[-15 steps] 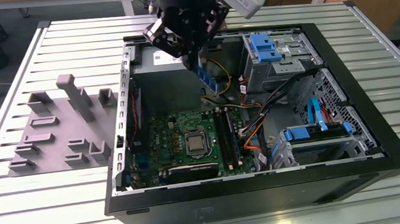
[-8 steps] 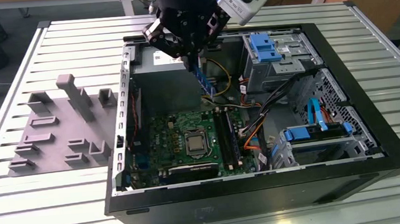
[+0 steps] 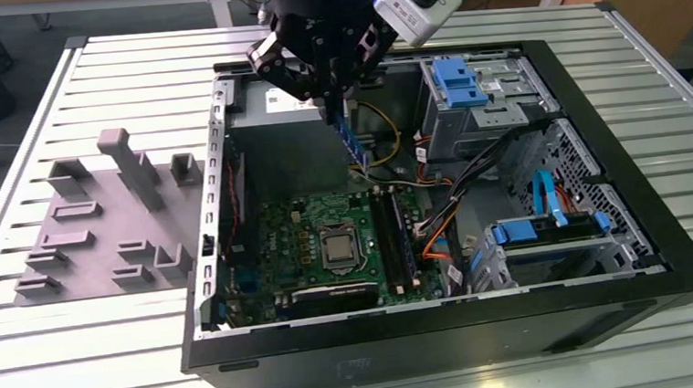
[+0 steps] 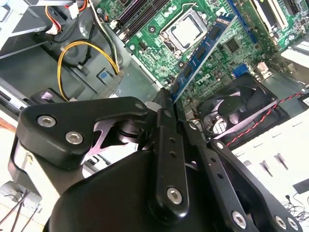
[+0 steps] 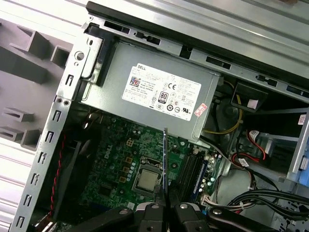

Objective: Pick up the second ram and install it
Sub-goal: 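Insert the second ram into the second slot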

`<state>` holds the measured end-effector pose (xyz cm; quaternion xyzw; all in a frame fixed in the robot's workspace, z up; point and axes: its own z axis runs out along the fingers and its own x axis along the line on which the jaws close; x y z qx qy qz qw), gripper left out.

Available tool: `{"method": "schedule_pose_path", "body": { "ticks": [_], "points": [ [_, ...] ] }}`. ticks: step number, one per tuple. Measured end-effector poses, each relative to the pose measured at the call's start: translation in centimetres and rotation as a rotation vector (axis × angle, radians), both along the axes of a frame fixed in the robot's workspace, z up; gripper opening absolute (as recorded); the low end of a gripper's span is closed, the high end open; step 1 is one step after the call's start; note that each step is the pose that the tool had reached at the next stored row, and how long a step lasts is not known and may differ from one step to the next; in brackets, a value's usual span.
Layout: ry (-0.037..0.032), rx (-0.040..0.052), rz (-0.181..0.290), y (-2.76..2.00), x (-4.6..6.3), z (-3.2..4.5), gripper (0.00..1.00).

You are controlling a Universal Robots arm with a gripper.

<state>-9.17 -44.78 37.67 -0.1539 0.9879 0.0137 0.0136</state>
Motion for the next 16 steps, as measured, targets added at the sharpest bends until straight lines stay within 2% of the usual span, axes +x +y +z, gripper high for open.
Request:
{"method": "schedule_pose_path", "body": {
  "ticks": [9, 16],
  "points": [
    [0.0, 0.0, 0.0, 0.0, 0.0, 0.0, 0.14],
    [0.0, 0.0, -0.11, 0.0, 0.03, -0.07, 0.14]
  ]
}}
